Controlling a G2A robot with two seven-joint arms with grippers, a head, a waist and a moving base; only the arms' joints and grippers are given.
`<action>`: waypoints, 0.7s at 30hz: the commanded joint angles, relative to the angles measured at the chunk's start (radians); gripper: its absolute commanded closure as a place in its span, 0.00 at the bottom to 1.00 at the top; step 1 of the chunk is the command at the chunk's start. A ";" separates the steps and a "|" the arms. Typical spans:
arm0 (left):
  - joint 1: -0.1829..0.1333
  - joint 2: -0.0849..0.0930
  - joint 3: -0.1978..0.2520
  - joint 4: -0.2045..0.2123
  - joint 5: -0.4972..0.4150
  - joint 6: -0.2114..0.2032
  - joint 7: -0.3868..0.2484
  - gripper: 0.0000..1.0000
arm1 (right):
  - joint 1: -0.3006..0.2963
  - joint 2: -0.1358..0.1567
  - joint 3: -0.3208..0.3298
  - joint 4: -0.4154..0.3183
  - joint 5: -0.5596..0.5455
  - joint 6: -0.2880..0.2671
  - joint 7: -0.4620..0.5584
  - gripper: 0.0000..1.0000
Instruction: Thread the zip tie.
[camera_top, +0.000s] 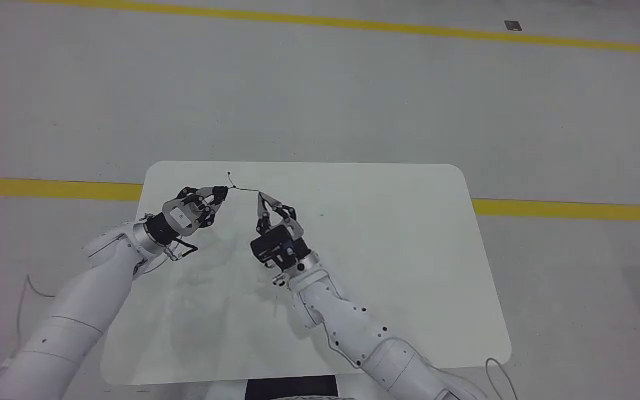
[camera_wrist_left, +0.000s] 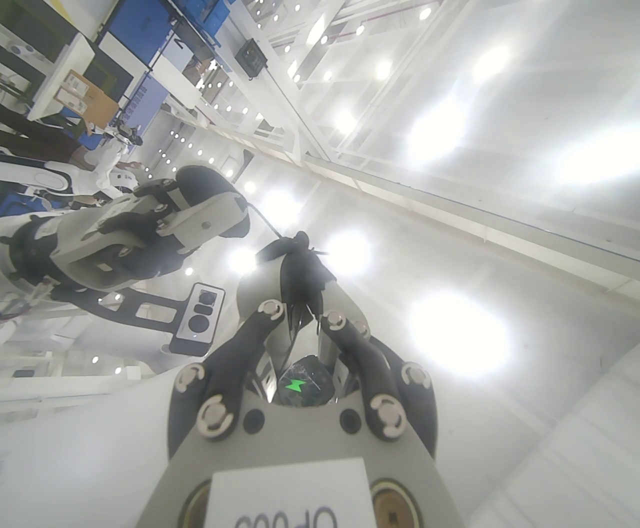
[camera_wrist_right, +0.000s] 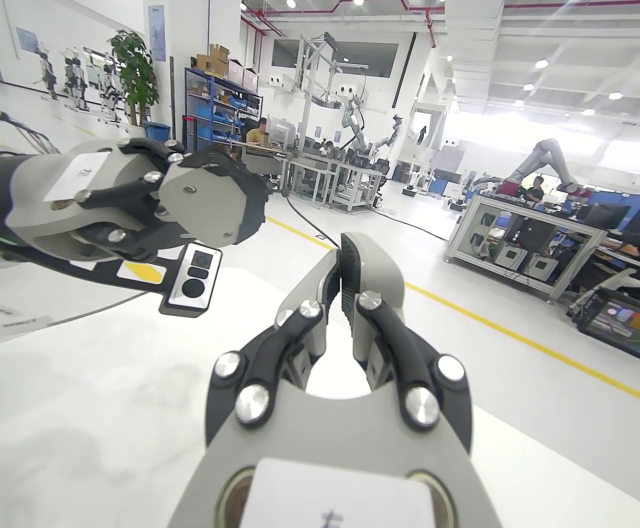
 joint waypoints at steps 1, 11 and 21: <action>0.000 0.000 0.000 0.000 0.000 0.000 0.000 1.00 | -0.003 0.003 0.001 -0.003 0.000 0.000 0.001 1.00; 0.000 0.000 0.000 0.000 0.000 0.000 0.000 1.00 | -0.021 0.025 0.015 -0.028 0.000 0.000 0.011 1.00; 0.000 0.000 0.000 0.000 0.000 0.000 0.000 1.00 | -0.036 0.039 0.026 -0.055 0.000 0.000 0.026 1.00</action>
